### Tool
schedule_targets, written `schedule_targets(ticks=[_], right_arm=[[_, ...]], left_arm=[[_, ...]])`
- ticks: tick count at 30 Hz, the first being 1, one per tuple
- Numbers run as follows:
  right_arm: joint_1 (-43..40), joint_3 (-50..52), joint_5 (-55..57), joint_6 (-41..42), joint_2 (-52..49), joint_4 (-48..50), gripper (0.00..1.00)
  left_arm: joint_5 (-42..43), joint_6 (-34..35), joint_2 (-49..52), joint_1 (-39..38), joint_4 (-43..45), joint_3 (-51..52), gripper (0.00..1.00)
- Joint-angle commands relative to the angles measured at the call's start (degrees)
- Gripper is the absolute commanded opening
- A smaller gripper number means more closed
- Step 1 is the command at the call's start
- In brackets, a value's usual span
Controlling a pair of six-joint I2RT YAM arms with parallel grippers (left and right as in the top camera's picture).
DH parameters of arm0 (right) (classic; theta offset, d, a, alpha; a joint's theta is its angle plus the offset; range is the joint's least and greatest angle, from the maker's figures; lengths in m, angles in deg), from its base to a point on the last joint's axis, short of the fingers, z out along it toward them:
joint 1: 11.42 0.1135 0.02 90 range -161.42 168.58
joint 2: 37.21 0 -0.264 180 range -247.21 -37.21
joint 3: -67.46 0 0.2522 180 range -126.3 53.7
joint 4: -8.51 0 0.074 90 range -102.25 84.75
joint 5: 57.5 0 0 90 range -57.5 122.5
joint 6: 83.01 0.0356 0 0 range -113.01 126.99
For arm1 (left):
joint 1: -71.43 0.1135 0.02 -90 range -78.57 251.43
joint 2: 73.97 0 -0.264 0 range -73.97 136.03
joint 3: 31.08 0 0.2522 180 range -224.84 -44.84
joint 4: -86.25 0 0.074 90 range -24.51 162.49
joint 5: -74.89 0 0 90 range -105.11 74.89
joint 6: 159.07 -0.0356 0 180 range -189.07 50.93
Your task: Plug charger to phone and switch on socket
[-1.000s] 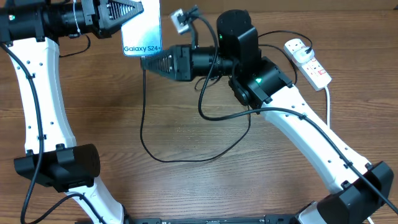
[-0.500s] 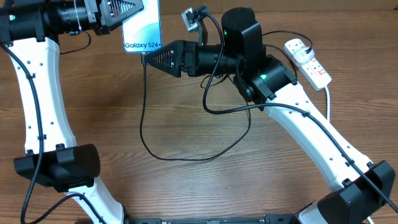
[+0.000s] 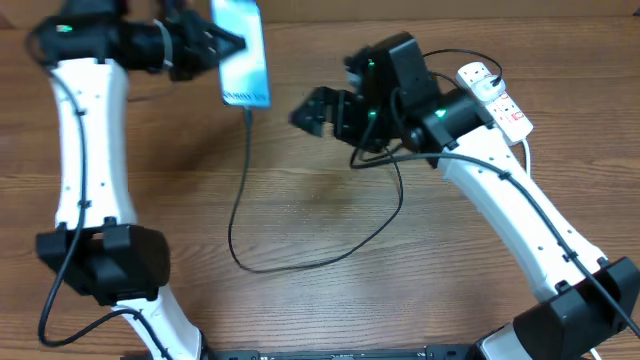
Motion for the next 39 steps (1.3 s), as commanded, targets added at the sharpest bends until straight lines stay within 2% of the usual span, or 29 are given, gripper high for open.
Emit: schedule_targets(ticks=[1,5,7,9,16,22,27,32,36,39], right_arm=[[-4.22,-0.15,8.79,-0.83,-0.28,-4.17,1.00],[-8.35,-0.15,12.35,-0.87,-0.31,-10.21,1.00],[-11.85,-0.15,20.09,-0.81,-0.31,-16.52,1.00],[-13.88,-0.15,21.18,-0.83,-0.31,-18.91,1.00],[-16.94,-0.13,21.11,-0.83,-0.31,-20.72,1.00],[-16.90,-0.11,21.14,-0.85,-0.31,-20.70,1.00],[-16.90,-0.11,21.16,-0.87,-0.31,-20.68,1.00],[-16.90,-0.11,21.16,-0.85,-0.31,-20.55,1.00],[-16.90,-0.09,21.14,-0.85,-0.31,-20.63,1.00],[-16.90,-0.09,21.14,-0.83,-0.31,-20.81,1.00]], left_arm=[[-11.52,-2.91,-0.44,-5.77,2.08,5.07,0.04],[-11.82,-1.42,-0.44,-10.60,9.27,10.47,0.04],[-16.59,1.29,-0.42,-13.51,15.17,14.82,0.05],[-16.81,1.31,0.24,-14.45,16.90,16.39,0.04],[-16.44,4.57,7.45,-15.74,18.84,16.74,0.04],[-9.14,4.44,14.84,-15.76,20.87,16.74,0.04],[-7.82,1.84,18.78,-15.76,21.40,16.74,0.04],[-8.68,0.20,19.15,-15.74,22.84,16.74,0.04],[-15.02,-0.04,19.15,-15.74,22.69,16.81,0.04],[-15.93,-0.11,19.19,-15.74,22.67,16.85,0.07]])
